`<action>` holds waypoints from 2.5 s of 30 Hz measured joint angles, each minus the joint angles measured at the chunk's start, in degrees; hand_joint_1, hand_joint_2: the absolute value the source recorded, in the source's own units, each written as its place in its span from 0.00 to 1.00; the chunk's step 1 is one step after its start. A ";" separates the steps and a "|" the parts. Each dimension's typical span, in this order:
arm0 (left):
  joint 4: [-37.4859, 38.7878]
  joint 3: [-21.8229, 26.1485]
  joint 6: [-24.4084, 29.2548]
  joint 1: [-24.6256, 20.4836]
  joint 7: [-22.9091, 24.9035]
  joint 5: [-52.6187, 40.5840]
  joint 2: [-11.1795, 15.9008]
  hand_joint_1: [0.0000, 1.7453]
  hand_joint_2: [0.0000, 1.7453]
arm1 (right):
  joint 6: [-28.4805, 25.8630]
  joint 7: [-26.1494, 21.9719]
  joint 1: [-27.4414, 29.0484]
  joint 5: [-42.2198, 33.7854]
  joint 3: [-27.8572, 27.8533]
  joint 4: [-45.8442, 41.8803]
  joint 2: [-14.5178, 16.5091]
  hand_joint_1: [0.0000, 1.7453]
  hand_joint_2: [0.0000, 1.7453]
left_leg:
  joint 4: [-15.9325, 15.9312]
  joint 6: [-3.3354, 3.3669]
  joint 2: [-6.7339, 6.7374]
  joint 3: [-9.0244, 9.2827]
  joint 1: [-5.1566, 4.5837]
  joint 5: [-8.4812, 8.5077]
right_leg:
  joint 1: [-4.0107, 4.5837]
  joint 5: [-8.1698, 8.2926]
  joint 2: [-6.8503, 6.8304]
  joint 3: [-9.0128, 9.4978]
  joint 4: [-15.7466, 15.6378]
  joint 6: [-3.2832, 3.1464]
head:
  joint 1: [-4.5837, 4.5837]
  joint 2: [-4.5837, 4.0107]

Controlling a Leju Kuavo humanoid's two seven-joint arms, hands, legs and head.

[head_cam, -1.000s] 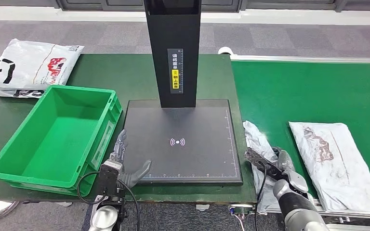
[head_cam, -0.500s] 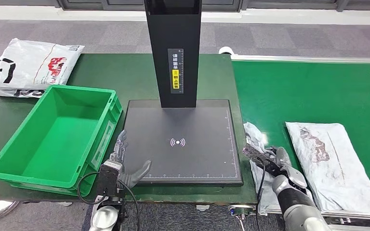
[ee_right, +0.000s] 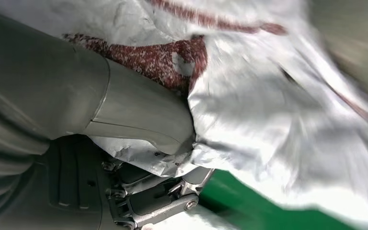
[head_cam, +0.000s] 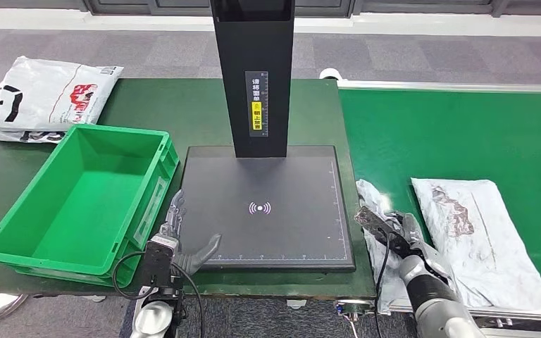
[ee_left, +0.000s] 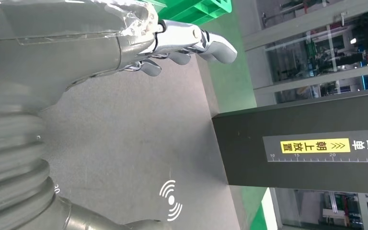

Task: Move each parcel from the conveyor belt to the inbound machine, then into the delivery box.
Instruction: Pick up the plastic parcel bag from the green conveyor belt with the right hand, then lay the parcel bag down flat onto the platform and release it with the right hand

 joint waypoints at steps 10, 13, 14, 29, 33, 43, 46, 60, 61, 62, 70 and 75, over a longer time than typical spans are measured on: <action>-0.97 0.00 1.71 0.88 -0.59 -0.36 -0.01 0.00 1.00 | 13.01 -15.78 -0.62 -36.32 -14.48 -10.84 -0.99 1.00 1.00 | 0.01 0.00 -0.31 -0.17 -0.04 0.09 | -0.04 0.01 -0.30 -0.08 0.00 0.00 | -0.01 0.00; -1.22 0.00 1.87 1.14 -0.57 -0.46 -0.01 0.00 1.00 | 14.83 -14.99 -0.72 -42.22 -16.77 -16.47 -1.85 1.00 1.00 | 0.02 0.01 -0.31 -0.18 -0.05 0.08 | -0.05 0.01 -0.29 -0.08 -0.01 0.00 | 0.00 0.00; -1.27 0.00 2.01 1.16 -0.59 -0.46 -0.01 0.00 1.00 | 15.12 -15.04 -0.72 -43.33 -17.34 -17.67 -2.16 1.00 1.00 | 0.02 0.02 -0.30 -0.18 -0.06 0.07 | -0.06 0.00 -0.27 -0.08 -0.01 0.01 | 0.00 0.00; -2.24 0.00 2.82 2.07 -0.81 -0.35 -0.01 0.00 1.00 | 17.02 -17.22 0.14 -48.41 -19.60 -21.04 -4.98 1.00 1.00 | 0.01 0.02 -0.24 -0.16 -0.06 0.05 | -0.05 0.00 -0.23 -0.11 -0.01 0.01 | 0.00 0.00; -2.25 0.00 2.82 2.09 -0.81 -0.35 0.01 0.00 1.00 | 17.02 -17.22 0.17 -48.41 -19.60 -21.08 -5.01 1.00 1.00 | 0.01 0.02 -0.24 -0.16 -0.06 0.05 | -0.05 0.00 -0.23 -0.11 -0.01 0.01 | 0.00 0.00; -2.39 0.00 2.89 2.21 -0.86 -0.24 0.01 0.00 1.00 | 16.01 -17.43 0.53 -49.61 -19.65 -21.61 -5.20 1.00 1.00 | 0.01 0.02 -0.24 -0.17 -0.06 0.05 | -0.05 0.00 -0.24 -0.11 -0.01 0.01 | 0.00 0.00; -2.42 0.00 2.98 2.35 -0.93 -0.02 -0.01 0.00 1.00 | 14.56 -17.22 0.61 -51.19 -19.64 -22.19 -5.11 1.00 1.00 | 0.01 0.02 -0.25 -0.17 -0.06 0.05 | -0.05 0.00 -0.24 -0.10 -0.01 0.01 | 0.00 0.00; -2.74 0.00 3.11 2.49 -0.93 0.12 -0.12 0.00 1.00 | 8.75 -14.18 -2.71 -46.84 -9.19 -23.18 3.41 1.00 1.00 | -0.05 -0.16 -0.17 -0.16 0.06 0.20 | 0.07 0.06 -0.17 -0.14 0.04 -0.08 | -0.01 0.00; -2.72 0.00 3.04 2.48 -0.90 0.13 -0.14 0.00 1.00 | 9.14 -13.66 -2.80 -46.70 -7.76 -23.18 4.28 1.00 1.00 | -0.05 -0.17 -0.22 -0.18 0.08 0.22 | 0.08 0.06 -0.21 -0.13 0.05 -0.08 | -0.01 0.00; -2.70 0.00 2.95 2.48 -0.84 0.14 -0.15 0.00 1.00 | 9.64 -13.04 -2.83 -46.52 -6.22 -23.18 5.24 1.00 1.00 | -0.05 -0.17 -0.24 -0.20 0.09 0.23 | 0.10 0.06 -0.22 -0.13 0.06 -0.09 | -0.01 0.00; -2.85 0.00 3.02 2.50 -0.28 0.74 -0.18 0.00 1.00 | 7.86 -10.67 -3.24 -48.35 10.31 -20.89 13.28 1.00 1.00 | -0.08 -0.30 0.08 -0.26 0.14 0.24 | 0.14 0.14 0.10 -0.39 0.12 -0.22 | -0.02 0.00; -3.30 0.00 3.49 2.59 -0.24 1.33 -0.18 0.00 1.00 | 7.09 -9.15 -5.76 -51.47 17.71 -17.55 15.64 1.00 1.00 | -0.09 -0.33 0.06 -0.28 0.15 0.27 | 0.13 0.14 0.08 -0.40 0.13 -0.23 | 0.00 0.00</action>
